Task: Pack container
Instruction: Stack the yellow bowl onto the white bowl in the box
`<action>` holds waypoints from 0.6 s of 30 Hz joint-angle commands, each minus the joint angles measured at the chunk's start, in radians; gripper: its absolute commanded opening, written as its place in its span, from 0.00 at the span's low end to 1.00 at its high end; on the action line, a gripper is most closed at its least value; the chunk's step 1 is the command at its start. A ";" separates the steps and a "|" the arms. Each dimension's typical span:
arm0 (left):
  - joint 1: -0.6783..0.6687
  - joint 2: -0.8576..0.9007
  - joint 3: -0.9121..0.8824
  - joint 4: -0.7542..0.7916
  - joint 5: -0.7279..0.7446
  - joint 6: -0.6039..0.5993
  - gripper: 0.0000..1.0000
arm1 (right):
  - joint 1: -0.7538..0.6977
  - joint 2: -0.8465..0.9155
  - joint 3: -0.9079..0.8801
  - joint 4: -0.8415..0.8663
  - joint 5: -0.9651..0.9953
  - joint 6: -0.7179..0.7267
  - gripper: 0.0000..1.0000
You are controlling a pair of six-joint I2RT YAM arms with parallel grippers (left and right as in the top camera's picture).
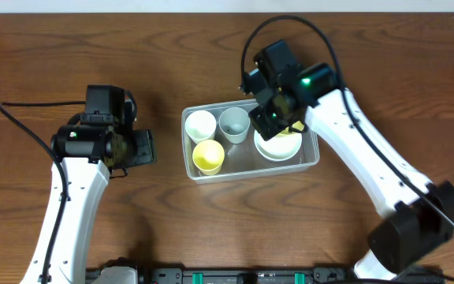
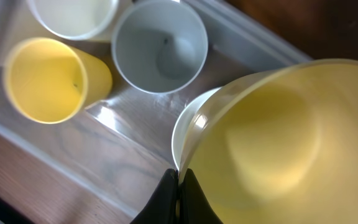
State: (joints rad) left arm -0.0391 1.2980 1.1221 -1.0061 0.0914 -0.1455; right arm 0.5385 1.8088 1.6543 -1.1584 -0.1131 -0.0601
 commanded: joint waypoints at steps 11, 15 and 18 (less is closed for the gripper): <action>0.005 -0.005 -0.004 -0.002 0.003 0.002 0.65 | 0.005 0.069 -0.014 -0.010 0.008 0.014 0.38; 0.005 -0.005 -0.004 -0.002 0.003 0.002 0.65 | 0.005 0.069 -0.014 -0.017 0.009 0.014 0.31; 0.005 -0.005 -0.004 -0.002 0.003 0.002 0.65 | 0.004 0.067 -0.014 -0.020 0.024 0.025 0.26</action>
State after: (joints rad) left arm -0.0391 1.2980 1.1221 -1.0061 0.0914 -0.1455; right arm 0.5385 1.8736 1.6405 -1.1763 -0.1036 -0.0483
